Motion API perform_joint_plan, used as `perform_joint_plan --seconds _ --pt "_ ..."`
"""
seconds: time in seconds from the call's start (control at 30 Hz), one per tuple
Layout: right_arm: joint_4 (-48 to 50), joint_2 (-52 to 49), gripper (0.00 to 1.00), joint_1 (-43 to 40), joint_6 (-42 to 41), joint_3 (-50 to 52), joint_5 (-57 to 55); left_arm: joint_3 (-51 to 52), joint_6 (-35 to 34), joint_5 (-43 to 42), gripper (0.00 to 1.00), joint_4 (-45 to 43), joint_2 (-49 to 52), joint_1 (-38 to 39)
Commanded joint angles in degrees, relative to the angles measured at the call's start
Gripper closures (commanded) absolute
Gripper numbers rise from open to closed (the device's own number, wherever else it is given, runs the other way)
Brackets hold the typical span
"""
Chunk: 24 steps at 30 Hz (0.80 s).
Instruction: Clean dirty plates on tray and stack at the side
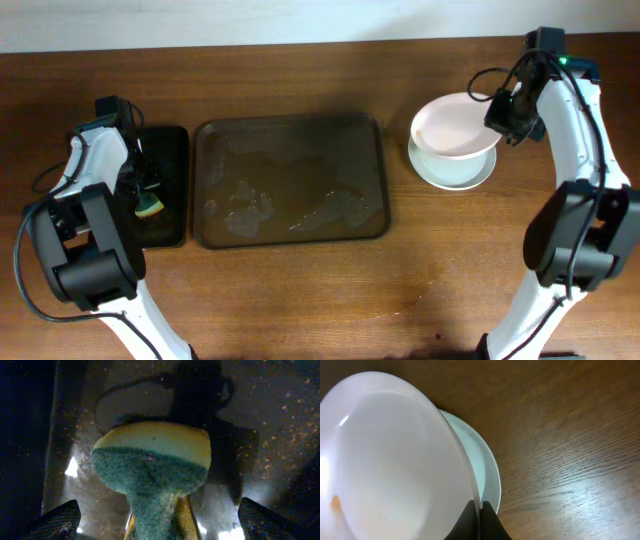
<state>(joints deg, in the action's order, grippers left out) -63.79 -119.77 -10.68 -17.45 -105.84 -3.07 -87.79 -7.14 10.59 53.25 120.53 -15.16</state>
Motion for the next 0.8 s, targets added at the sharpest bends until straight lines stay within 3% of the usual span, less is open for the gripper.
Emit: perform_joint_plan --seconds 0.0,0.03,0.07,0.1,0.23,0.37,0.4,0.43,0.5,0.63,0.77 --pt "-1.8 -3.3 0.96 -0.7 -1.0 -0.1 -0.3 -4.9 -0.1 -1.0 0.01 2.3 -6.3 1.5" --pt "-2.4 -3.6 0.94 -0.6 -1.0 -0.1 -0.4 -5.6 -0.1 -2.0 0.01 2.3 -8.0 2.0" --pt "-3.5 -3.7 0.56 -0.6 -1.5 -0.1 -0.3 -6.4 -0.2 -2.3 0.01 2.3 -10.6 3.2" --pt "-4.7 -3.5 0.45 -0.6 -1.4 -0.2 -0.1 -6.6 -0.2 -2.3 0.01 2.1 -12.8 4.5" --pt "-11.1 3.3 0.44 -0.5 1.0 -2.7 1.9 -6.6 -0.2 -5.6 0.01 2.1 -16.5 9.2" --pt "-14.7 21.1 0.43 -0.5 5.0 -3.0 4.6 -6.5 -0.1 -7.3 0.01 2.1 -16.5 11.4" --pt "-15.2 26.0 0.36 -0.5 5.3 -3.0 4.5 -6.5 -0.1 -7.4 0.01 2.1 -16.5 11.4" --pt "-15.6 32.1 0.19 -0.5 5.2 -3.0 4.6 -6.5 -0.1 -7.4 0.01 2.1 -16.5 11.4" --pt "-16.2 41.1 0.02 -0.5 5.2 -3.0 4.6 -6.5 -0.1 -7.4 0.01 2.1 -16.5 11.4" --pt "-16.4 58.4 0.02 -0.5 5.0 -3.0 4.6 -6.5 -0.1 -7.4 0.01 2.1 -16.5 11.4" --pt "-16.5 67.5 0.02 -0.6 5.7 -3.0 1.0 -6.5 -0.1 -7.4 0.01 2.1 -16.5 11.4"
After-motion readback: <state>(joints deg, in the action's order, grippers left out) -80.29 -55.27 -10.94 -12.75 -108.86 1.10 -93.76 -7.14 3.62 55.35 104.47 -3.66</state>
